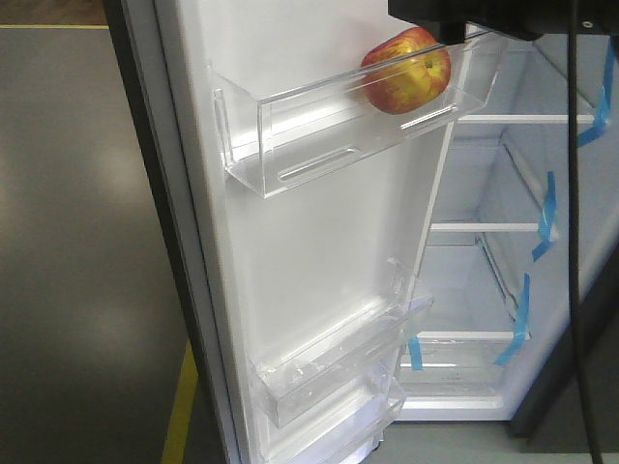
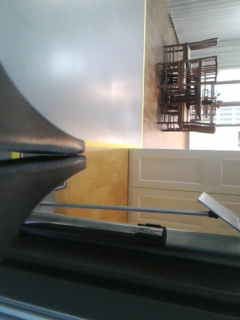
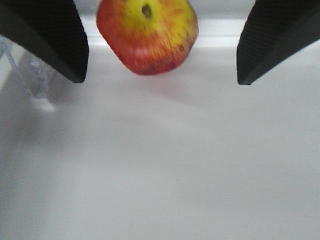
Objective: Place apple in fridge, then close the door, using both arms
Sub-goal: 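Lower the apple into the upper door bin and open the right gripper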
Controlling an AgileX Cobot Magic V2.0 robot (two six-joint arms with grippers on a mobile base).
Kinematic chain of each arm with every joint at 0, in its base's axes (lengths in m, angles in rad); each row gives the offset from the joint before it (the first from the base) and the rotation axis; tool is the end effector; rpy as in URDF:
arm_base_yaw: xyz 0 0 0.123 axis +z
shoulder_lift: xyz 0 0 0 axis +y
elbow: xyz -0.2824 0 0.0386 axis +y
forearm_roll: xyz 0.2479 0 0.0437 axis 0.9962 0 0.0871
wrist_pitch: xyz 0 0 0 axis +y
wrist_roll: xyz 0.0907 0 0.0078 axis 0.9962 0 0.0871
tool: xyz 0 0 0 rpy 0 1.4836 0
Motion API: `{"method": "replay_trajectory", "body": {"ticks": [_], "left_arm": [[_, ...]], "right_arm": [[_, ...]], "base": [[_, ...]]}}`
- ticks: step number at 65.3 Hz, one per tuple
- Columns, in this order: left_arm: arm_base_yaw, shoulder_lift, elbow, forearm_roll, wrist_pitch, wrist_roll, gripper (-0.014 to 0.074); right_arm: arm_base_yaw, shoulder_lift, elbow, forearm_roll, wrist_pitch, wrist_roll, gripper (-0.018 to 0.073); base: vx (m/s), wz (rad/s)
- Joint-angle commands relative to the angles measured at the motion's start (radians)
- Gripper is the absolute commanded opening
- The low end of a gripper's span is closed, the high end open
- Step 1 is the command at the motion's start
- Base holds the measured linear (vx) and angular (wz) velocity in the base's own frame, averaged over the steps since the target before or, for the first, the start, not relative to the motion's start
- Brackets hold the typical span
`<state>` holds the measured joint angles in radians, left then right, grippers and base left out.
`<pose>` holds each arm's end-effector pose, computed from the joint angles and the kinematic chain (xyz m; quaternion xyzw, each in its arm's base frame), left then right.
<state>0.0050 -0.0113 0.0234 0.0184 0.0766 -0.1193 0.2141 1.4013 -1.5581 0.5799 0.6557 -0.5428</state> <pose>0.0566 0.0004 0.1988 -0.0380 0.7066 -0.0334 0.7058 0.2961 0.0956 0.4620 -0.2088 0.7798 0.1805 0.5619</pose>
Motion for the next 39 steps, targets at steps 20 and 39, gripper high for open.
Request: {"method": "replay_trajectory", "body": {"ticks": [20,39], "left_arm": [[-0.005,-0.015,0.028,-0.008,-0.077,-0.004,-0.0006],[-0.005,-0.015,0.028,-0.008,-0.077,-0.004,-0.0006]], "right_arm": [[-0.004,-0.295,0.152,-0.49,0.121,0.446,0.0554],[-0.004,-0.563,0.464,-0.53,0.131,0.511,0.0504]], "base": [[0.0,0.0],[0.0,0.0]]}}
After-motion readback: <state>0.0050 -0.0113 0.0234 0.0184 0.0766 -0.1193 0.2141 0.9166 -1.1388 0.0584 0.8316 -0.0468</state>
